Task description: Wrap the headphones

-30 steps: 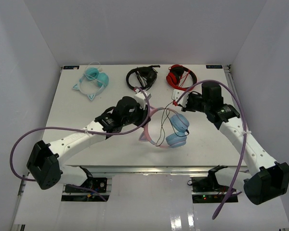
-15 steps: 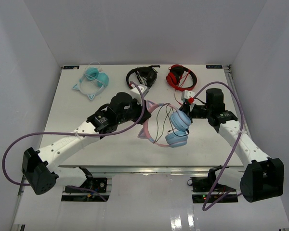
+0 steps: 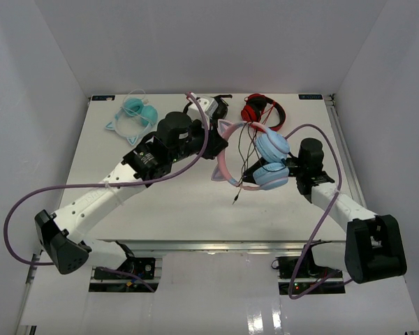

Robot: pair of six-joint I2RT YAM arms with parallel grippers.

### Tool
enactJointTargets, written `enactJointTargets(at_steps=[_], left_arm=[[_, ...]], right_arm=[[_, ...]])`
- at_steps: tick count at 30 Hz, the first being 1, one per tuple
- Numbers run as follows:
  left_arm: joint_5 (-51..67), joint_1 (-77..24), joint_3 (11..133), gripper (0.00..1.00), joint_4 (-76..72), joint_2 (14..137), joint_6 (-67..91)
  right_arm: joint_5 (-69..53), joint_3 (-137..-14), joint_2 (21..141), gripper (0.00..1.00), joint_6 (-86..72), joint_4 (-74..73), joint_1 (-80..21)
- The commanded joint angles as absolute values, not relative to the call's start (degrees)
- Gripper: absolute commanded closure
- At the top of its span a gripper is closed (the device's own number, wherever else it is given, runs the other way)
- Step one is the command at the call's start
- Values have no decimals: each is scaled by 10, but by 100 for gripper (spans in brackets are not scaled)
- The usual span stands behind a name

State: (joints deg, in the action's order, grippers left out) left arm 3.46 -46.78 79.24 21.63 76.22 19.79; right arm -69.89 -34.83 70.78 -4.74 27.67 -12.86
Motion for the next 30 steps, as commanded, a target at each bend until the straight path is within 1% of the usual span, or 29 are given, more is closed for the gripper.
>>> enactJointTargets(at_steps=[1, 3, 7, 9, 12, 16, 18, 23, 26, 30], left_arm=[[56, -468, 862, 100, 196, 771, 231], [59, -468, 877, 100, 199, 780, 234], [57, -468, 901, 100, 200, 790, 241], [52, -468, 909, 100, 200, 794, 244], [44, -468, 917, 100, 200, 796, 246], [31, -468, 924, 100, 200, 794, 246], [23, -468, 923, 100, 199, 793, 251], [-9, -468, 914, 100, 193, 786, 268], [-23, -468, 911, 100, 189, 780, 274], [-45, -468, 911, 100, 188, 775, 276]], right_arm=[[-715, -355, 740, 49, -176, 443, -127], [-711, -355, 756, 46, -220, 499, -127], [-702, -350, 803, 45, -336, 643, -127], [-689, -355, 815, 46, -352, 661, -125], [-675, -358, 822, 47, -338, 645, -120], [-641, -359, 805, 54, -238, 524, -115], [-633, -360, 803, 60, -229, 506, -115], [-633, -369, 809, 88, -251, 513, -115], [-631, -368, 799, 92, -249, 501, -115], [-635, -365, 784, 92, -246, 482, -115]])
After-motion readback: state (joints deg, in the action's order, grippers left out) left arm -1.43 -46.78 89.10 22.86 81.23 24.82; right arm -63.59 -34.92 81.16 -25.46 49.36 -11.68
